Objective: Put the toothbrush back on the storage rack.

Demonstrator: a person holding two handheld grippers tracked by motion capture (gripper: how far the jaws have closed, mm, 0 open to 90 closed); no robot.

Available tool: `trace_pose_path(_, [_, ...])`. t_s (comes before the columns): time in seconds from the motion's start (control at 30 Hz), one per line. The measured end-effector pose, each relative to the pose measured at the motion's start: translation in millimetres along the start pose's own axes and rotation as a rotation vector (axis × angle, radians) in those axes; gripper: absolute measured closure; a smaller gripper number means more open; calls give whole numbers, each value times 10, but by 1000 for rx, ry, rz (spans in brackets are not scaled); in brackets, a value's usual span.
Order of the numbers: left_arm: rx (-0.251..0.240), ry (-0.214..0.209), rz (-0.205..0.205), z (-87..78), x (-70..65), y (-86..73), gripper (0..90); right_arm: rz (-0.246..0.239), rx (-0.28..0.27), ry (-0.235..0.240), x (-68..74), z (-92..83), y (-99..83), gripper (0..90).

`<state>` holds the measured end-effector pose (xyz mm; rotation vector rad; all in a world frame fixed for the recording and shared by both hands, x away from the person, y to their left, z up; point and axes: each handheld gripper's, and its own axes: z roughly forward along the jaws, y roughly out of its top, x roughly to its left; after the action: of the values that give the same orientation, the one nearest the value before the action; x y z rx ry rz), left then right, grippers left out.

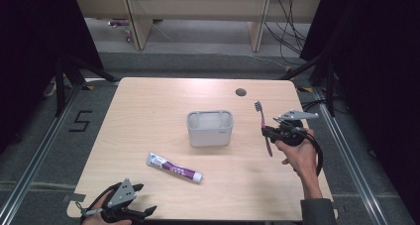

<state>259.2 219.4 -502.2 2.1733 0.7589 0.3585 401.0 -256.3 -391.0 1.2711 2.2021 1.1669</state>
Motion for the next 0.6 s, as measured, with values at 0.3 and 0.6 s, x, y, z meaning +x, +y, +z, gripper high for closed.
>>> trace_pose_path(0.3, [8, -3, 15, -7, 8, 2, 174, 3, -107, -13, 123, 59, 201, 826])
trace_pose_path(0.6, [-6, -14, -2, 7, -5, -1, 174, -11, -205, 9, 211, 165, 384, 826])
